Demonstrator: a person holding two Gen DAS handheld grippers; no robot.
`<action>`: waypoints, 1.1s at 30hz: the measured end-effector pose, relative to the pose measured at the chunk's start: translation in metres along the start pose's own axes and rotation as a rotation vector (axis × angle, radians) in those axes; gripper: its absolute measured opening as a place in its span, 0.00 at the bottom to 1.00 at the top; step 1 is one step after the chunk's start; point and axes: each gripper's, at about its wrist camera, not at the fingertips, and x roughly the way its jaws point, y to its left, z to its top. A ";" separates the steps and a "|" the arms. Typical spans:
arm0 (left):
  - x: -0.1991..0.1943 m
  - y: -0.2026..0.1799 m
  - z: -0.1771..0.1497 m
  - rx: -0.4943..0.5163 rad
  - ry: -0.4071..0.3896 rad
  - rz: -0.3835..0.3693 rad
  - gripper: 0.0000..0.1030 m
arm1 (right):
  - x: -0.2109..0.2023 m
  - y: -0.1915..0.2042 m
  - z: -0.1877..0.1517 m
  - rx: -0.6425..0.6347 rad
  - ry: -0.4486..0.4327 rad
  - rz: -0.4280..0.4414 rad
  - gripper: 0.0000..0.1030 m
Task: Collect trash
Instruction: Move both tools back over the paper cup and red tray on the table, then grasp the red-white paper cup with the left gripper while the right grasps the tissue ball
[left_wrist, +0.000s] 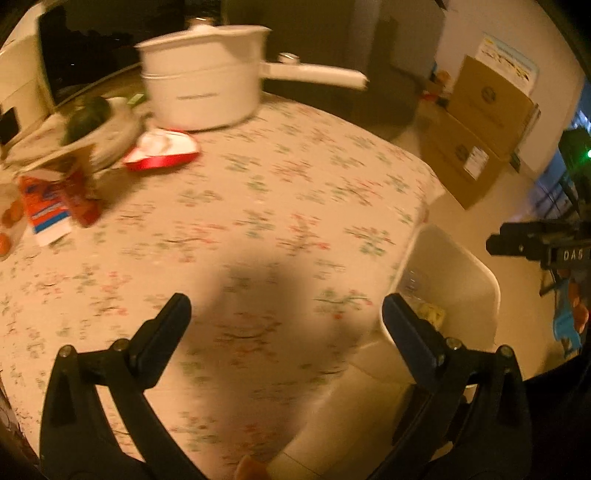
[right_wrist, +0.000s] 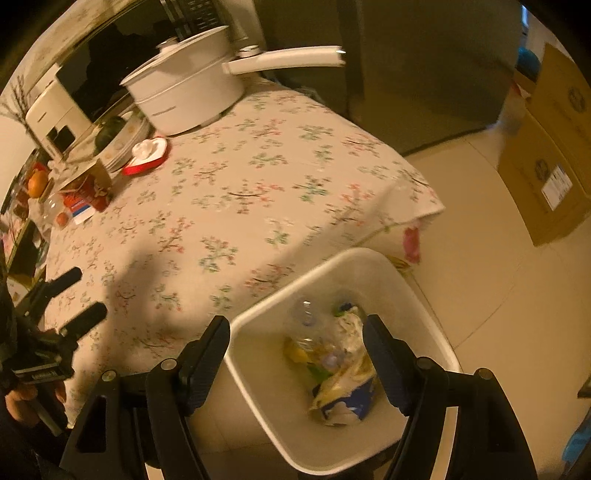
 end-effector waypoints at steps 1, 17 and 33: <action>-0.004 0.008 0.000 -0.008 -0.011 0.009 1.00 | 0.001 0.006 0.002 -0.010 -0.002 0.002 0.74; -0.029 0.188 0.016 -0.081 -0.099 0.322 1.00 | 0.055 0.127 0.065 -0.233 -0.057 0.032 0.74; 0.017 0.267 0.057 0.090 -0.136 0.212 0.77 | 0.133 0.231 0.184 -0.326 -0.239 0.226 0.72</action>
